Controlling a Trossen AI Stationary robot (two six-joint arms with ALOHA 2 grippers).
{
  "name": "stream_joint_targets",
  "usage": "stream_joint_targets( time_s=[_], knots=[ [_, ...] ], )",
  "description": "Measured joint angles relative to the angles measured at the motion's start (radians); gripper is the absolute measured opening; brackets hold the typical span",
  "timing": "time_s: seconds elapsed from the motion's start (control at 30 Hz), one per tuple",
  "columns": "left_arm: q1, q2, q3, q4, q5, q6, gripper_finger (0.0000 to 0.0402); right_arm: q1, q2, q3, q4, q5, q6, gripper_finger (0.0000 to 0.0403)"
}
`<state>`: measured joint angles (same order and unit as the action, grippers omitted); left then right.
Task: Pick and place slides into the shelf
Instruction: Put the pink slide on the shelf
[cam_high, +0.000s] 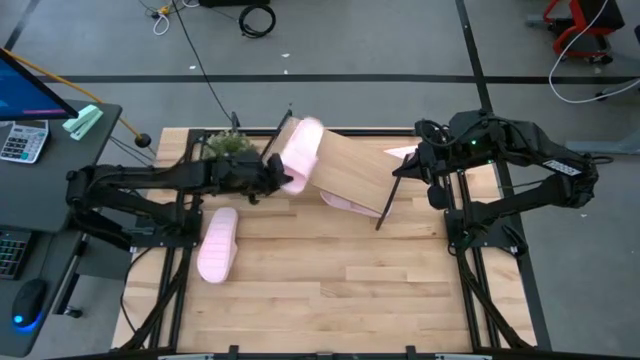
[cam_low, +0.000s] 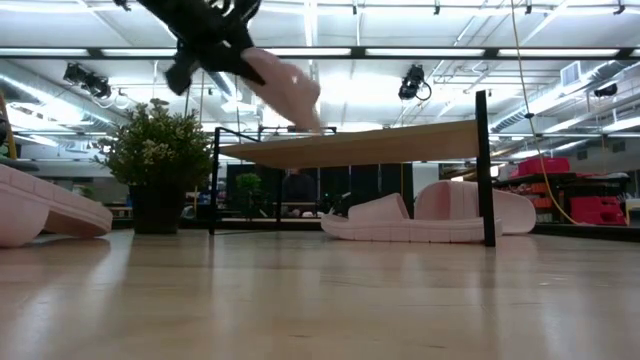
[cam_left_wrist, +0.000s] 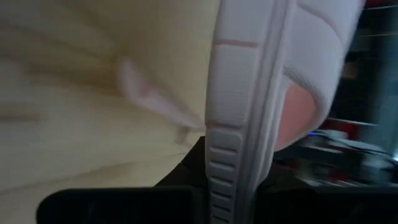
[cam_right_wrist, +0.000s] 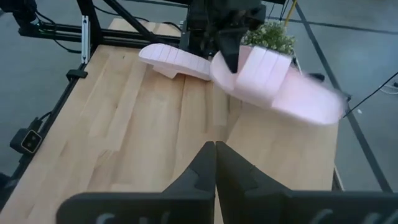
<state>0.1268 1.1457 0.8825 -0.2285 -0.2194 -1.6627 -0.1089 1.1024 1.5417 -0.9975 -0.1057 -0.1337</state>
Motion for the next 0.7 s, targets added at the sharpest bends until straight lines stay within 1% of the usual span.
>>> stream_joint_targets(
  time_s=[0.03, 0.07, 0.13, 0.2, 0.33, 0.57, 0.7],
  knots=[
    [0.001, -0.007, -0.029, 0.086, -0.009, 0.006, 0.0041, 0.000, 0.004, 0.000, -0.001, 0.000, 0.004, 0.0009],
    [0.005, -0.016, -0.056, 0.131, -0.014, 0.007, 0.0041, 0.000, 0.011, 0.000, 0.000, 0.000, 0.005, 0.0010],
    [0.007, -0.021, -0.098, 0.140, -0.030, -0.001, 0.0041, 0.000, 0.020, 0.000, -0.001, 0.000, 0.006, 0.0010],
    [0.007, -0.030, -0.139, 0.135, -0.015, -0.004, 0.0041, 0.000, 0.034, 0.000, 0.001, -0.001, 0.007, 0.0010],
    [0.007, -0.065, -0.199, 0.181, 0.019, -0.002, 0.0041, 0.000, 0.062, 0.000, -0.001, 0.000, 0.011, 0.0008],
    [0.025, -0.140, -0.280, 0.183, 0.020, 0.006, 0.0041, 0.000, 0.094, 0.000, 0.004, -0.001, 0.033, 0.0010],
    [0.048, -0.170, -0.302, 0.179, 0.025, 0.030, 0.0041, 0.000, 0.105, 0.000, 0.010, 0.000, 0.053, 0.0008]
  ],
)
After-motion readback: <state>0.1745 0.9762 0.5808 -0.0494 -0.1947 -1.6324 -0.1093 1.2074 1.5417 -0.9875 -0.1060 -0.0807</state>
